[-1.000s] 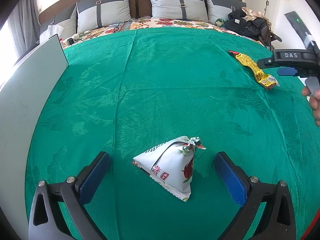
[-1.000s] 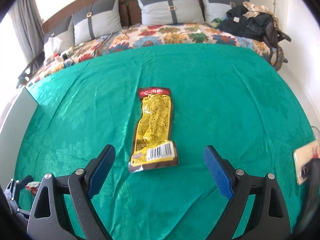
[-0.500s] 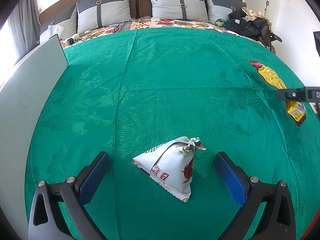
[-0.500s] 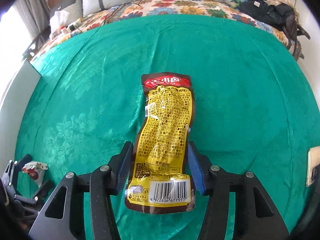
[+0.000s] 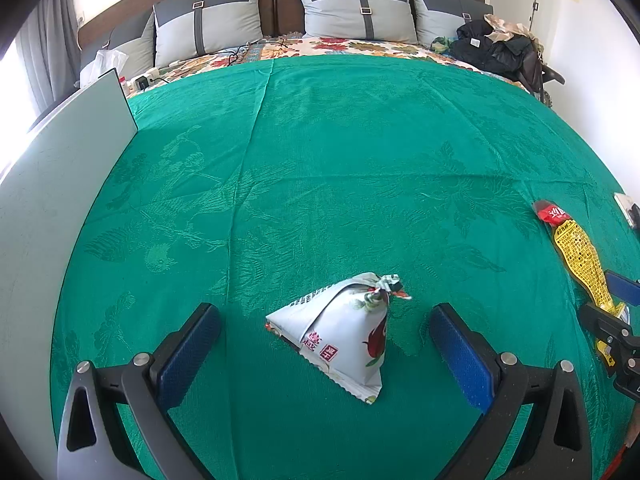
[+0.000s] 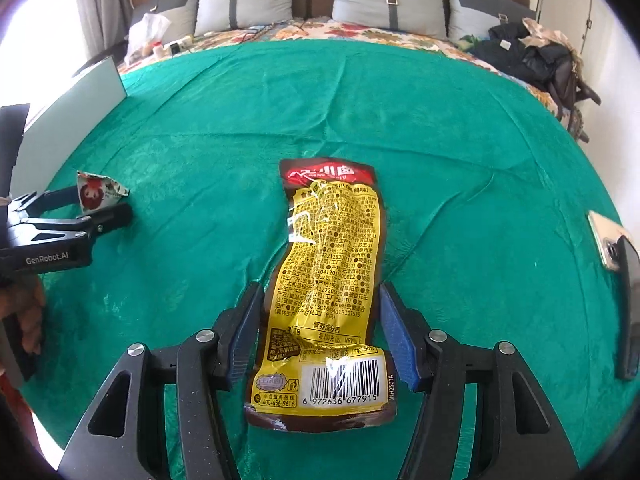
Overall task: Organize snacks
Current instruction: 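Carry the white pouch and gold-brown pack into the white box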
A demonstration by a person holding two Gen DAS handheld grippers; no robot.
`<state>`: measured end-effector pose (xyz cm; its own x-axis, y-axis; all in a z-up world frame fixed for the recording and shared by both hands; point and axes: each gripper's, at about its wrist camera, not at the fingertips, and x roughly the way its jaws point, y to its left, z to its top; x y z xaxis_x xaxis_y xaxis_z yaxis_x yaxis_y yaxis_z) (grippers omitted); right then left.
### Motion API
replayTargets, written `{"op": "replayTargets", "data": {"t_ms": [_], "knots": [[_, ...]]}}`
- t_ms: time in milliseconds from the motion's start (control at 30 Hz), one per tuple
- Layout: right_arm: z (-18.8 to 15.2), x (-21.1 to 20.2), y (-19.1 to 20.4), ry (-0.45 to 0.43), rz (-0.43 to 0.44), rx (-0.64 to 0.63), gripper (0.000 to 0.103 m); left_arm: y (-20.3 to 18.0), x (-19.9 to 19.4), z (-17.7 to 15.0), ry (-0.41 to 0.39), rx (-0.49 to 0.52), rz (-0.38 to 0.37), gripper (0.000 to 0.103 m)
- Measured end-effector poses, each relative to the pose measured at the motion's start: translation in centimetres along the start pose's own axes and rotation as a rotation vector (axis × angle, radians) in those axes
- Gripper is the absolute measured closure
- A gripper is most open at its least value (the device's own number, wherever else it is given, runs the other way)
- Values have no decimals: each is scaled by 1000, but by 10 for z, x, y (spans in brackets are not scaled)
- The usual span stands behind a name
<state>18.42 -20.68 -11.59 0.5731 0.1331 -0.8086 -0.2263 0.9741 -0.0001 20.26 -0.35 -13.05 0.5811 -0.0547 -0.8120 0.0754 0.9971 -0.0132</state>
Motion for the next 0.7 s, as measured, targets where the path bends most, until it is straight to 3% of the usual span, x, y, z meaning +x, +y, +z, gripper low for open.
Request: {"op": "replayTargets", "data": {"t_ms": [133, 200, 233, 300, 333, 367, 400, 467, 600, 700], "knots": [[-4, 1, 1, -35, -6, 3, 30, 0, 0, -1, 0, 0, -1, 0], [1, 2, 2, -1, -1, 8, 28, 0, 0, -1, 2, 1, -5, 0], [6, 3, 1, 28, 1, 2, 30, 1, 0, -1, 4, 5, -13, 0], [12, 3, -3, 73, 13, -8, 45, 2, -1, -2, 19, 33, -28, 4], [14, 3, -7, 90, 28, 5, 46, 2, -5, -2, 17, 43, -37, 10], [13, 1, -11, 102, 39, 27, 48, 2, -11, -2, 8, 56, -49, 38], [12, -1, -16, 109, 52, 58, 48, 3, -15, -1, 13, 68, -57, 55], [3, -10, -32, 110, 151, 192, 49, 7, -20, -1, 44, 38, -139, 56], [-23, -24, -63, 74, 443, 530, 49, 19, -47, -4, 14, -34, -223, 56], [-32, -31, -71, 55, 519, 621, 49, 32, -76, -5, -20, -114, -283, 56]]}}
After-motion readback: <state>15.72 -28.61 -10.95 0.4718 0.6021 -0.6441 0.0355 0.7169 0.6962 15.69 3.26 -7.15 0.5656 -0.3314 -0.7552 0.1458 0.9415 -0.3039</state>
